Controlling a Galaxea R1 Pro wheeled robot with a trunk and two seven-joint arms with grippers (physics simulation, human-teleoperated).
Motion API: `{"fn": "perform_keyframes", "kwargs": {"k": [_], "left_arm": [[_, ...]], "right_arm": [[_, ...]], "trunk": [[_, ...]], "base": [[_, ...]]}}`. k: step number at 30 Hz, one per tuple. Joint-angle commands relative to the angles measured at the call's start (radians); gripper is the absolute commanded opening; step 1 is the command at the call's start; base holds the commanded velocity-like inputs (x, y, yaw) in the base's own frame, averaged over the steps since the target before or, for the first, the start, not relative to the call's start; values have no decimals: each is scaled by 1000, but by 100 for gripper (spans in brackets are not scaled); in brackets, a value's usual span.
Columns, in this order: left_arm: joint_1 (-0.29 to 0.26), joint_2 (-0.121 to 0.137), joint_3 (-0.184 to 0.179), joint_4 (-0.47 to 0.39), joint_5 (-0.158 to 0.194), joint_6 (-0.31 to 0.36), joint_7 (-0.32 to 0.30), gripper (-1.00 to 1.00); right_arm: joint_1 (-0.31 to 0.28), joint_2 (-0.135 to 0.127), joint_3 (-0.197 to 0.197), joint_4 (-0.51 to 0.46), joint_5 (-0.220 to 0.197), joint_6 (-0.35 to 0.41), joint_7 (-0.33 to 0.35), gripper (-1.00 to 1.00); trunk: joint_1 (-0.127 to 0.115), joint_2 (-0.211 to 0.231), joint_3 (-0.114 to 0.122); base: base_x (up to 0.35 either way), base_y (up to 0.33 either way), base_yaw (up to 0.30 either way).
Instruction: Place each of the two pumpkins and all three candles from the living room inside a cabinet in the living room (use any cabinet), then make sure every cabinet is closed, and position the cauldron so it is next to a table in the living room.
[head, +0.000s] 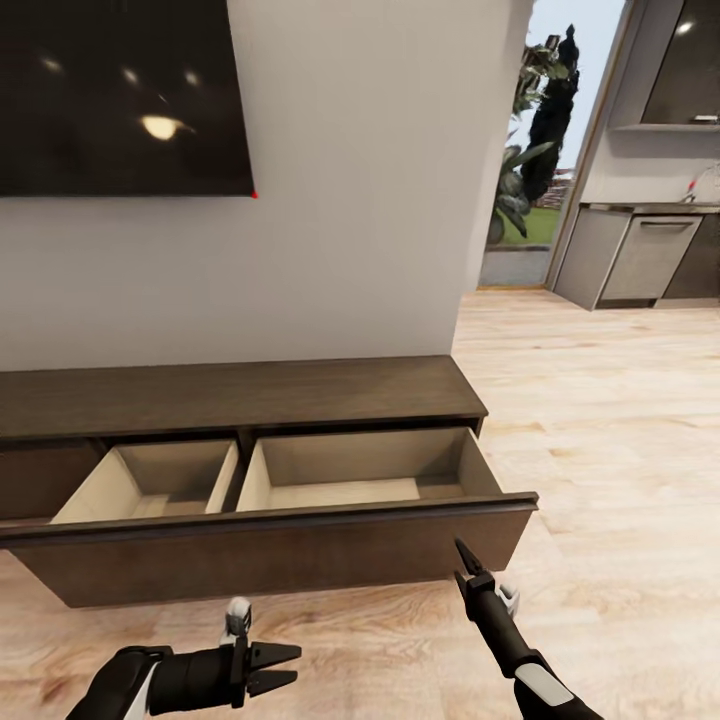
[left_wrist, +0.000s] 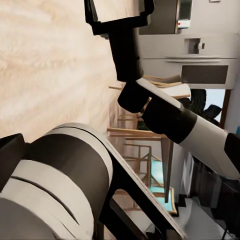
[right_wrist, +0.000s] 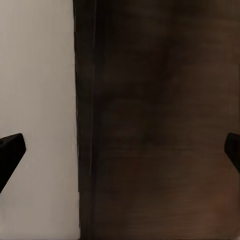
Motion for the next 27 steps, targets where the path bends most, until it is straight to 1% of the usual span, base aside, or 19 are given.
{"fn": "perform_keyframes", "kwargs": {"k": [1,7,12,16,22,27], "left_arm": [[0,0,-3,0,2,11,-2,100],[-1,-1,-12,1,1,11,-1,100],[-2,-3,-32,1,1,13,0,100],[-2,-3,-34,1,2,13,1,100],[-2,-3,-34,1,2,13,1,100],[-2,-3,-34,1,2,13,1,100]], "right_arm": [[0,0,-2,1,-5,10,4,100],[0,0,-2,1,-5,10,0,100],[0,0,-5,1,-5,10,1,100],[0,0,-7,1,-5,10,4,100],[0,0,-3,1,-4,11,-4,100],[0,1,-7,1,-6,9,6,100]], "trunk": [[-1,0,3],[-3,1,26],[-6,3,46],[-7,3,61],[-10,5,84],[-12,6,104]], "base": [[0,0,0],[0,0,0],[-36,0,0],[-165,0,0],[-15,0,0],[0,0,0]]}}
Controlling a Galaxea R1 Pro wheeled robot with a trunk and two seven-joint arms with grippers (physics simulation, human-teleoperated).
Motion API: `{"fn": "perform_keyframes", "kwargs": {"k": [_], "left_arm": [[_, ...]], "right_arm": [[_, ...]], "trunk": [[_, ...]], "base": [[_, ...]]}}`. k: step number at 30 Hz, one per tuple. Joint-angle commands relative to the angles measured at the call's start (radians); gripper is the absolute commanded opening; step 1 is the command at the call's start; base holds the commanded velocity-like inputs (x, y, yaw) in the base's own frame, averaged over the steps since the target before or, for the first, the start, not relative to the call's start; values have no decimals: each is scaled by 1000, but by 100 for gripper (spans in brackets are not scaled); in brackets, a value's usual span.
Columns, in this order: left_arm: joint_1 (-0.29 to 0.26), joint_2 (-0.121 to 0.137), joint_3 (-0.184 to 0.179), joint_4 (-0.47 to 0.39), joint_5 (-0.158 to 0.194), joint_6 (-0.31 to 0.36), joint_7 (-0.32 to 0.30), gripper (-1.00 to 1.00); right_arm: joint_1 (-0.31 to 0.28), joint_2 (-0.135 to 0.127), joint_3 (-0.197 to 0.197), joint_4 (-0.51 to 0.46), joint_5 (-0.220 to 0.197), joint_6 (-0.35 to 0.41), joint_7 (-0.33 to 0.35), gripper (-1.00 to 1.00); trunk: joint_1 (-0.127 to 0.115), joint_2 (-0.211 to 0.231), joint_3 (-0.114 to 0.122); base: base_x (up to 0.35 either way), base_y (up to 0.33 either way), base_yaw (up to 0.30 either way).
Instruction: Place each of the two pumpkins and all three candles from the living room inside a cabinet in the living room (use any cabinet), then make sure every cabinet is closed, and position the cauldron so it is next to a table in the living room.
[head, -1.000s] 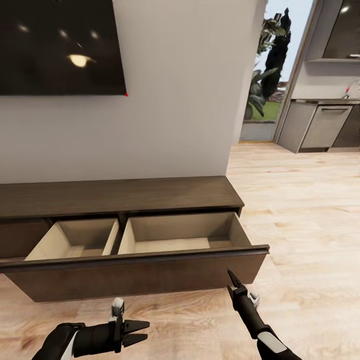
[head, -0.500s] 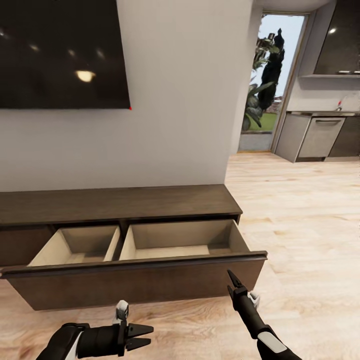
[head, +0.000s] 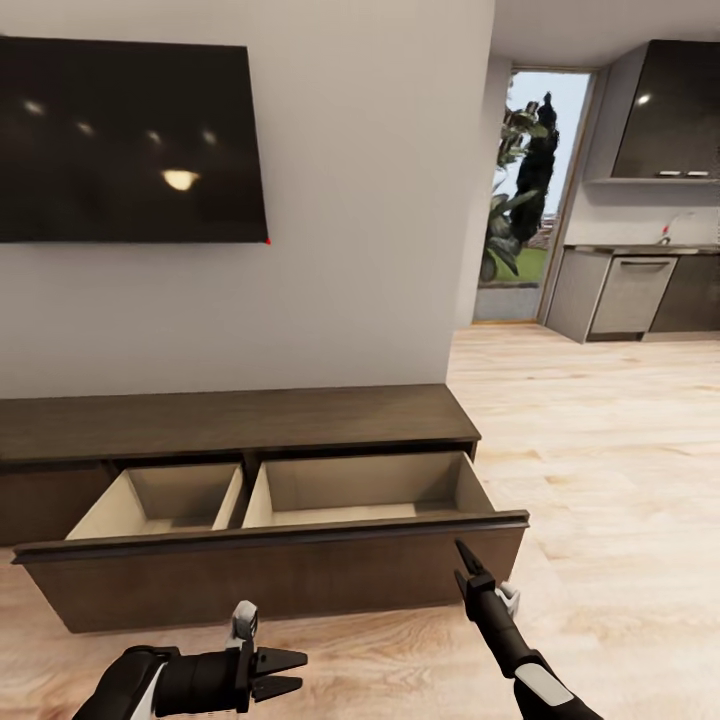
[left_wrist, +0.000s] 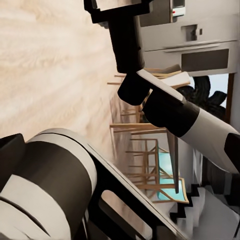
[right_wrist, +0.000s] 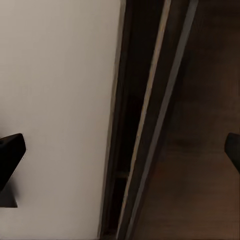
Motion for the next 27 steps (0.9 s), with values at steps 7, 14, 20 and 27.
{"fn": "perform_keyframes", "kwargs": {"k": [7,14,20,27], "left_arm": [[0,0,-1,0,2,10,-2,100],[0,0,-3,0,2,10,-2,100],[0,0,-6,0,2,10,-2,100],[0,0,-8,0,2,10,-2,100]], "right_arm": [[-1,0,-3,1,-5,10,6,100],[-1,-1,-3,1,-5,10,7,100],[-1,-1,-3,1,-5,11,6,100],[-1,0,-3,1,-5,10,6,100]], "trunk": [[-3,1,26],[-30,50,48],[-53,92,67],[-80,141,89]], "base": [[0,0,0],[-74,34,0],[-51,21,0],[-12,3,0]]}}
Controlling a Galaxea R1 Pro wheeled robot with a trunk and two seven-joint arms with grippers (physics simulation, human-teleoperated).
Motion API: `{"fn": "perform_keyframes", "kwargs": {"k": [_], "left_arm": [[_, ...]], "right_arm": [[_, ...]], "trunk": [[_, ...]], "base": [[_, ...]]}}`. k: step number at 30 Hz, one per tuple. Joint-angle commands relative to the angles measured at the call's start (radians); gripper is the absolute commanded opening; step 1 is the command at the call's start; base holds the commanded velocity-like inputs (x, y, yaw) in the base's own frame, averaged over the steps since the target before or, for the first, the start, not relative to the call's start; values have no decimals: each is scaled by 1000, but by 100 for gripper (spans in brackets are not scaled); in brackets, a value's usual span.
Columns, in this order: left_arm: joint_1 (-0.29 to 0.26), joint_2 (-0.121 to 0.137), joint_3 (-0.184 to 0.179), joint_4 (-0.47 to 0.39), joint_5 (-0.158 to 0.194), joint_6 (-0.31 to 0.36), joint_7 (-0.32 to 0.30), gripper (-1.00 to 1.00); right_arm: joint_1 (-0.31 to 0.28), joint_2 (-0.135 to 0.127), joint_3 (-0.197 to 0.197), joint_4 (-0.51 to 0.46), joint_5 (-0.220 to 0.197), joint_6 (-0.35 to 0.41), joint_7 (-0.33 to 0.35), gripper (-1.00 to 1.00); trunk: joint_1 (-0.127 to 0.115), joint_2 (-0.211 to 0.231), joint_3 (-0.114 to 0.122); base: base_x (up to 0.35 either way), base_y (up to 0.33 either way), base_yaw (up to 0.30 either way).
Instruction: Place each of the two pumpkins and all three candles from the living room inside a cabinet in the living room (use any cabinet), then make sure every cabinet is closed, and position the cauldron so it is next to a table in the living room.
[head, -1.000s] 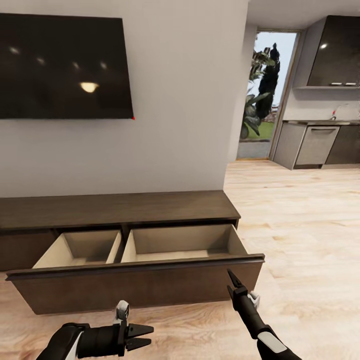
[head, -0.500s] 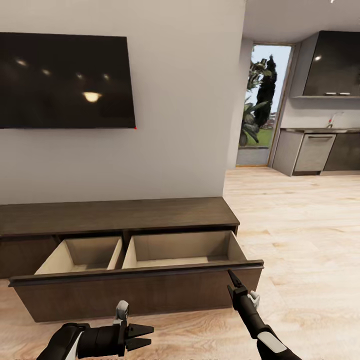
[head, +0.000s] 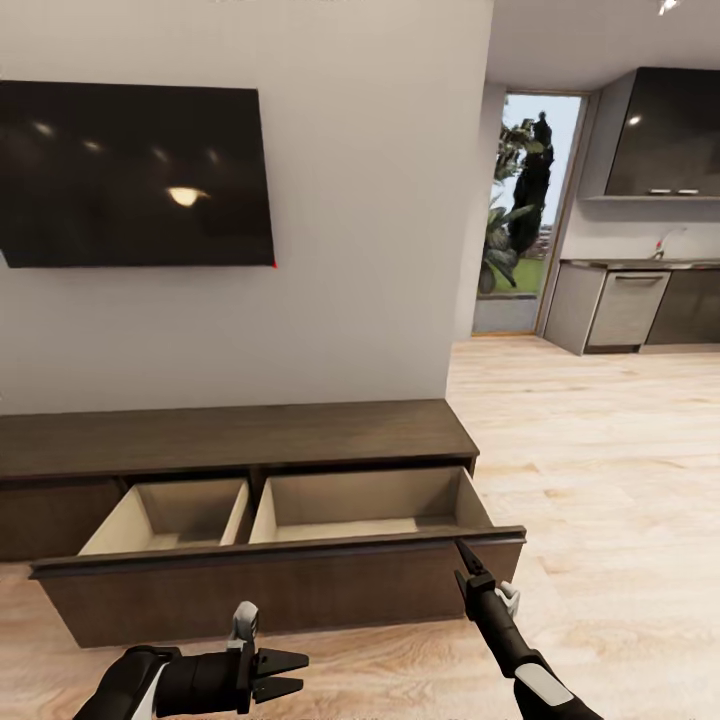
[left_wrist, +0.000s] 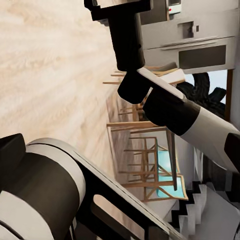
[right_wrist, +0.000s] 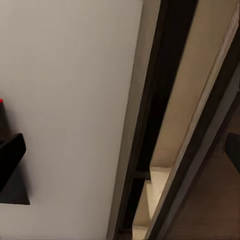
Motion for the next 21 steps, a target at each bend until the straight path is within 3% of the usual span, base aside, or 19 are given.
{"fn": "perform_keyframes", "kwargs": {"k": [1,21], "left_arm": [[0,0,0,0,2,10,-2,100],[0,0,0,0,2,10,-2,100]], "right_arm": [[-1,0,-3,1,-4,10,4,100],[-1,-3,-3,1,-4,13,-6,100]], "trunk": [[-4,7,2],[-81,147,65]], "base": [[-93,43,0],[-41,9,0]]}}
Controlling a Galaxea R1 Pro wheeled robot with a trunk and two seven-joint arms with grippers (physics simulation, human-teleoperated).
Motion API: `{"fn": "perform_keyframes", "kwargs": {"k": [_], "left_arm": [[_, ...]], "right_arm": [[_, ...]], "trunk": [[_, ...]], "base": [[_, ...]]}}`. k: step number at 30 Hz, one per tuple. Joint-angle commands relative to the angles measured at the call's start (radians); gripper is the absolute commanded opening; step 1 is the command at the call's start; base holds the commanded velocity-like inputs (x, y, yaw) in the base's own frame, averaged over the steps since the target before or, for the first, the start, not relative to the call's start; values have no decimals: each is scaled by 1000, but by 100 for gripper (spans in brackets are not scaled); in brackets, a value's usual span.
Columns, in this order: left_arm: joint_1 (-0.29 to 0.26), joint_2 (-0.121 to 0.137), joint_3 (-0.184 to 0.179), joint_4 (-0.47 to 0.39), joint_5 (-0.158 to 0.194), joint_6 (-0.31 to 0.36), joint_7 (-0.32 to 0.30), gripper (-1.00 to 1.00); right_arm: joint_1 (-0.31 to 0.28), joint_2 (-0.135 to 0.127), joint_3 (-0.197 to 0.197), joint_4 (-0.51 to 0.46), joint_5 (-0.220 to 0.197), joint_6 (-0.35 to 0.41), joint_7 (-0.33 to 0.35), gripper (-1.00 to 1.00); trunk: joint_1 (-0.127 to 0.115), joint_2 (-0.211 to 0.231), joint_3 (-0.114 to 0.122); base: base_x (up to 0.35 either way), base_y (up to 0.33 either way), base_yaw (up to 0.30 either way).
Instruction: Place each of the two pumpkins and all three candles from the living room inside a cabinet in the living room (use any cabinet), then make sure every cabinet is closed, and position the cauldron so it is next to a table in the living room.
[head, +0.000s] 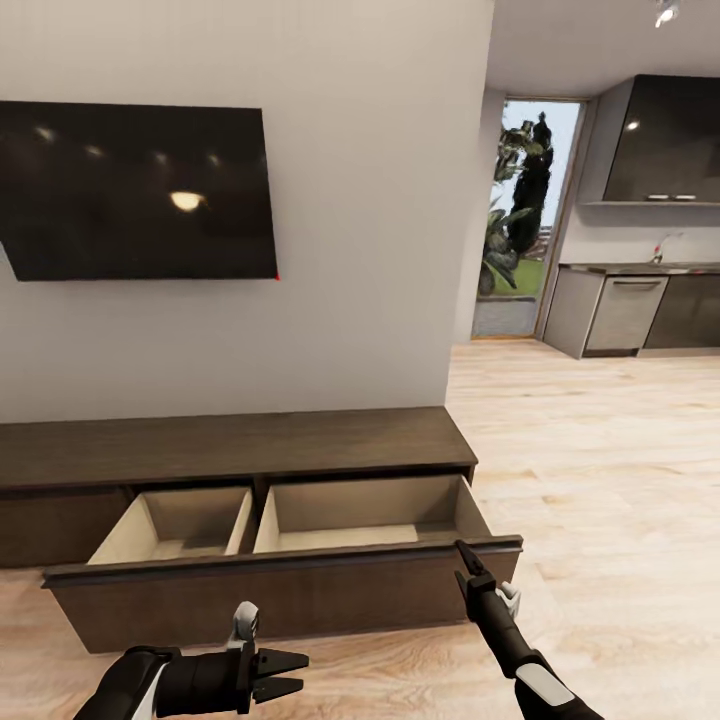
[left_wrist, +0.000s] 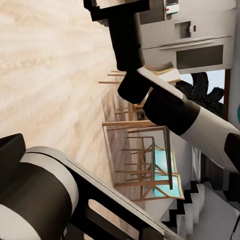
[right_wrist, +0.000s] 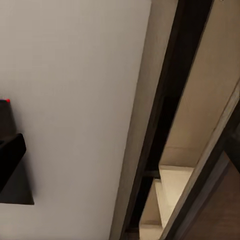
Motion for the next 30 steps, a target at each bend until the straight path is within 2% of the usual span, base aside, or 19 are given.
{"fn": "perform_keyframes", "kwargs": {"k": [1,4,9,19,22,24,26,30], "left_arm": [[0,0,0,0,2,10,-2,100],[0,0,0,0,2,10,-2,100],[0,-18,-4,0,0,10,-1,100],[0,-26,-6,0,-4,10,2,100],[0,-26,-6,0,-4,10,3,100],[0,-26,-6,0,-4,10,5,100],[0,-26,-6,0,-5,10,7,100],[0,-26,-6,0,-6,10,10,100]], "right_arm": [[-1,0,-3,1,-4,10,0,100],[-1,0,0,2,-1,10,-30,100],[-1,0,6,0,4,9,-136,100],[-1,-1,13,17,14,10,-301,100],[0,-1,16,37,54,9,-335,100],[0,-2,16,58,122,7,-352,100],[0,-2,15,84,161,2,-358,100],[0,-1,16,141,188,1,-378,100]], "trunk": [[-4,7,2],[-16,28,12],[-35,63,27],[-73,133,59],[-85,154,68],[-92,168,74],[-100,182,81],[-115,210,93]], "base": [[-3,0,0],[-1,0,0],[0,0,0],[0,0,0],[0,0,0],[0,0,0],[0,0,0],[0,0,0]]}}
